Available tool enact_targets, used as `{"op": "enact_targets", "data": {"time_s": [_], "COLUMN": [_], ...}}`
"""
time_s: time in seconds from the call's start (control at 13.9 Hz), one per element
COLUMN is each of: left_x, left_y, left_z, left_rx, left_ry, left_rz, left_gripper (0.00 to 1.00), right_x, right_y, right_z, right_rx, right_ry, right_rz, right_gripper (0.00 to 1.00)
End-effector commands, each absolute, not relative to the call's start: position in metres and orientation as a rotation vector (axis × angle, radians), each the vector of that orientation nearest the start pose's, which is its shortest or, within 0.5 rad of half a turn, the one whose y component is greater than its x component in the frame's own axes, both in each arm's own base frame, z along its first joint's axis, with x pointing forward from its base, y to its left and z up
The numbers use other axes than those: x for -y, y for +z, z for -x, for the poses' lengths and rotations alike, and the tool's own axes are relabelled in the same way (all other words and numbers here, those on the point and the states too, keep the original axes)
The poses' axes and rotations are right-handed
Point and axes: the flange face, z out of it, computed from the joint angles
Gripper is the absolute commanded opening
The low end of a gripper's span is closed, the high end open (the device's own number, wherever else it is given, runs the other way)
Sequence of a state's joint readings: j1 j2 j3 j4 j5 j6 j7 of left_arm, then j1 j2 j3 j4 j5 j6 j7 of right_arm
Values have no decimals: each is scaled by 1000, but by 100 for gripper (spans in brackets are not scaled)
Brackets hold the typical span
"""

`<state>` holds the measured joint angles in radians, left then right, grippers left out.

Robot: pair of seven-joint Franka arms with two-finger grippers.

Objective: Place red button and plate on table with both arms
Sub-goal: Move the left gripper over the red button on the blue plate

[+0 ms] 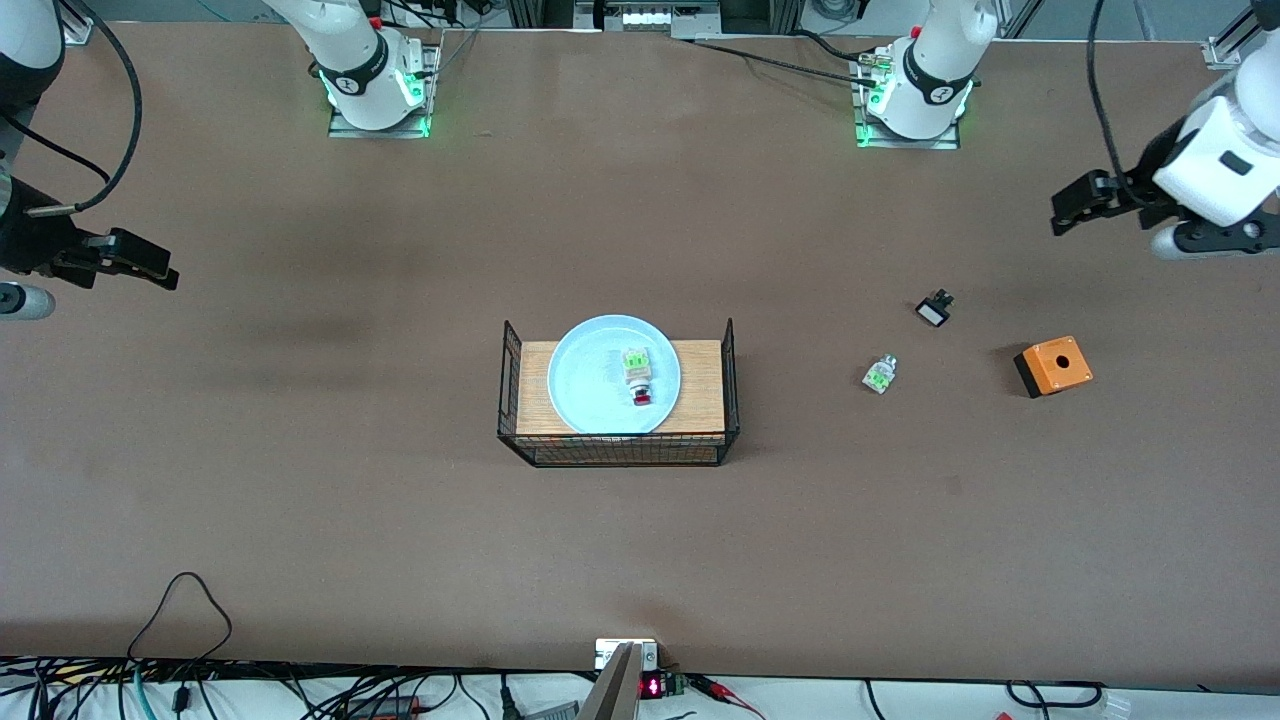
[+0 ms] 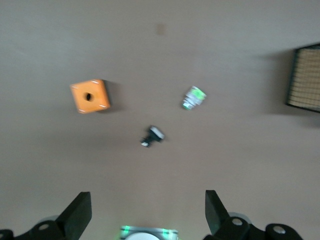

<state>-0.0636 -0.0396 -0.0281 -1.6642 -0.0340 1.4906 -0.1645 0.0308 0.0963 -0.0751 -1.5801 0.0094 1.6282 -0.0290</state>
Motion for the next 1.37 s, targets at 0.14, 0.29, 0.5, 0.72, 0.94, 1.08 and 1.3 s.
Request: {"op": "enact_targets", "data": {"time_s": [0.14,0.29,0.5,0.72,0.94,1.08,1.3], "left_x": [145,200,286,355,404,436,478], "left_y": [567,566,563,549,517,486,446], "left_z": [-534,-551,-569,-579,-581,-569,-557], "left_rx": [78,205,490,694,833,740,711], "left_ry": [445,496,531,444,370,197,126], "left_rz": [3321,3356,3330,3373,3378,3276,3197], "left_gripper": [100,100,100,100,100,100,100], "right_x": [24,24,24,27,29,30,31], "right_y": [577,577,577,577,576,576,576], "right_z": [-580,-580,-580,-579,-580,-580,-580], "right_rx": [-34,-34,-32,-42,-46,-49,-56], "right_ry": [77,77,77,76,79,79,79], "right_rz": [3139,3139,3139,3137,3137,3137,3137], "right_gripper": [100,100,100,100,100,100,100]}}
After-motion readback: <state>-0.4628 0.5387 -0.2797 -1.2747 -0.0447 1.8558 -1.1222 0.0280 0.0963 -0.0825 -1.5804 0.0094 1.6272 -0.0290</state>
